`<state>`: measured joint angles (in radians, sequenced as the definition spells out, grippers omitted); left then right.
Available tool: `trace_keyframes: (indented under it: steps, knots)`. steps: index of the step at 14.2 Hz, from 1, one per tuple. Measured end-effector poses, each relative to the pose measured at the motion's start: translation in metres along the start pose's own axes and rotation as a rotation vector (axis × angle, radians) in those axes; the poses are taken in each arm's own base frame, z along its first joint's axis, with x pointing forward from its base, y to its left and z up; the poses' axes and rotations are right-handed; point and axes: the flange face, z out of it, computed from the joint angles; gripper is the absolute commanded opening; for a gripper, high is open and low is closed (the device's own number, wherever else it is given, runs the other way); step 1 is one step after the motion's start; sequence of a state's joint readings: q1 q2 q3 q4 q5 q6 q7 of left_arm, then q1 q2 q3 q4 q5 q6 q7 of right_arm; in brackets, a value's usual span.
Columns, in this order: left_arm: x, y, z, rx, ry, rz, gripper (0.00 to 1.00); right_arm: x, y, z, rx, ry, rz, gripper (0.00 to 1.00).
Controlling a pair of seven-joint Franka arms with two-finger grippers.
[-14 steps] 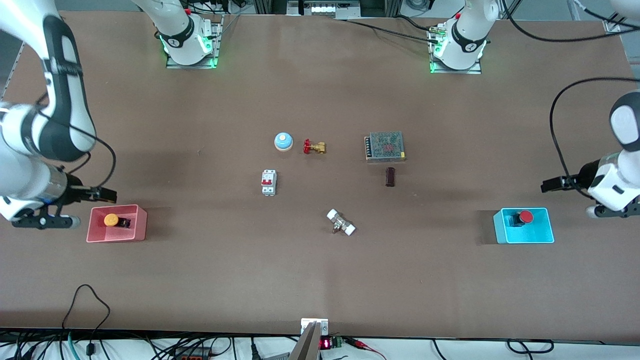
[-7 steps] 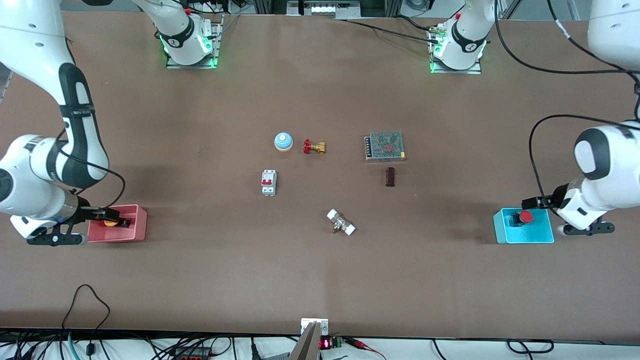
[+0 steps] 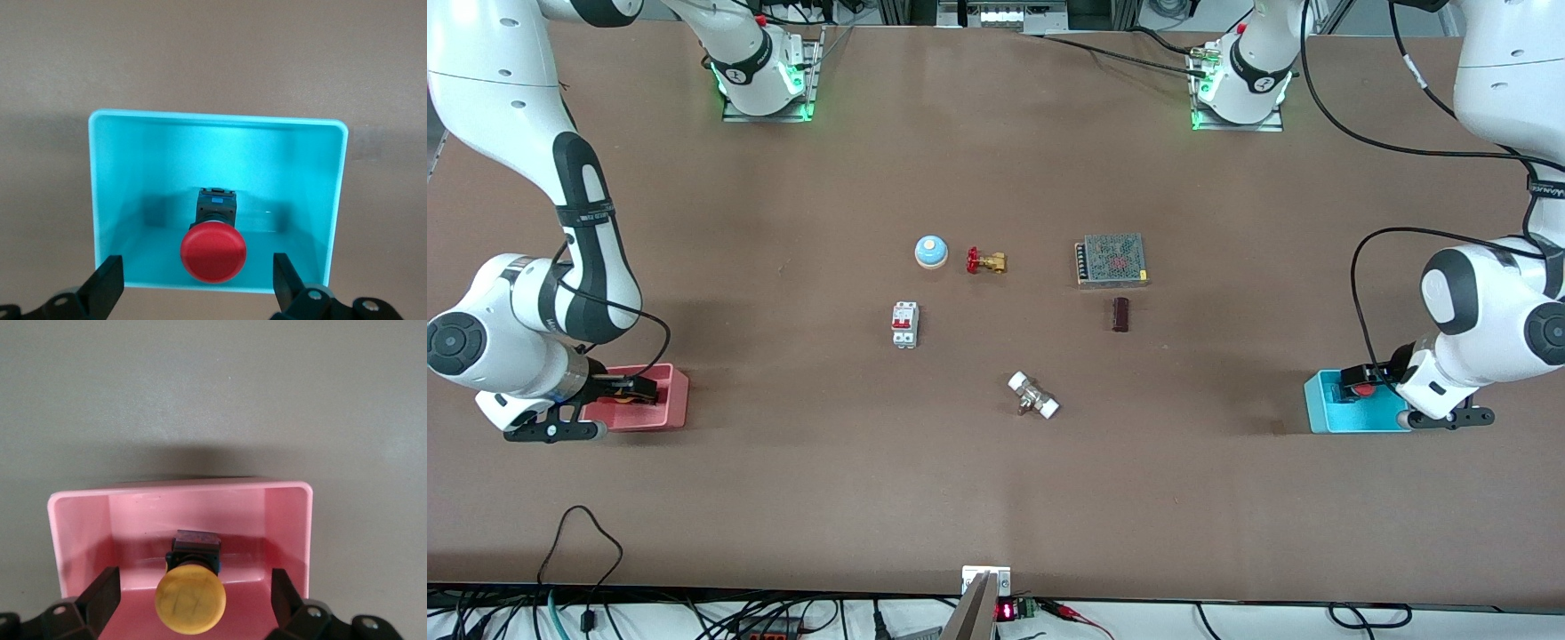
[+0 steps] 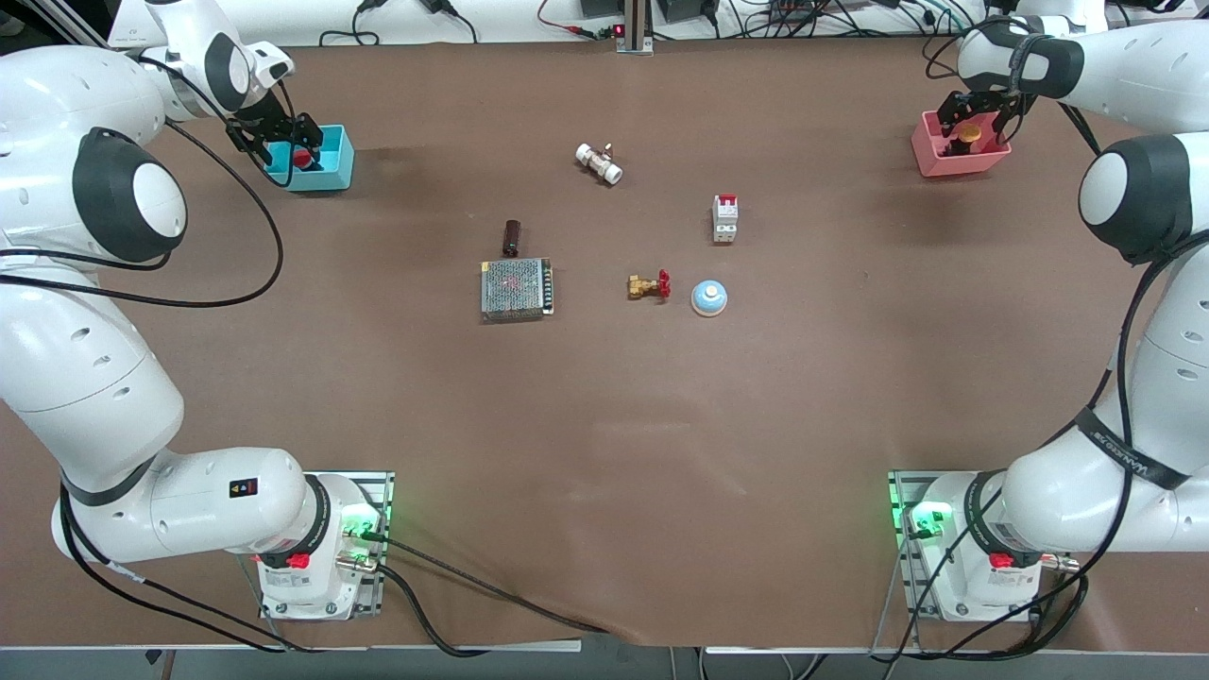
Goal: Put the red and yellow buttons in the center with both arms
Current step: 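Close the right gripper on the yellow button while the left gripper grips the red, then lift the yellow button with the right gripper while the left gripper lifts the red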
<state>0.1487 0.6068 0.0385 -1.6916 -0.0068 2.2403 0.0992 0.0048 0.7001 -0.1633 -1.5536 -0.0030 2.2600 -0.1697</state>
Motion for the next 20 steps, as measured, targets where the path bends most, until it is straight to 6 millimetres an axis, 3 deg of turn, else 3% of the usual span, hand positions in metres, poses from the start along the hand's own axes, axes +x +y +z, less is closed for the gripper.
trace_keyframes:
  steps: [4,7,8,11,14,17,20]
  knots:
    - [0.000,0.001,0.002,0.000,-0.001,0.002,0.71,0.000,0.000,0.000,0.001,-0.003,-0.009,0.99]
    - [0.000,0.002,0.005,0.000,-0.005,0.004,0.57,-0.001,0.000,0.001,0.002,-0.012,-0.011,0.84]
    - [0.000,0.003,0.005,0.000,-0.006,0.005,0.52,-0.001,0.000,0.001,0.002,-0.012,-0.011,0.79]
    - [0.001,0.004,0.005,-0.001,-0.004,0.007,0.37,-0.001,0.000,0.002,0.002,-0.013,-0.012,0.44]
    - [0.005,0.007,-0.001,-0.002,0.011,0.011,0.29,-0.002,0.000,0.002,0.002,-0.014,-0.013,0.26]
    - [0.010,0.011,-0.014,-0.002,0.037,0.019,0.23,-0.001,0.000,0.001,0.002,-0.013,-0.016,0.21]
    - [0.012,0.018,-0.042,0.000,0.069,0.028,0.23,0.005,-0.001,-0.009,0.000,0.005,-0.038,0.21]
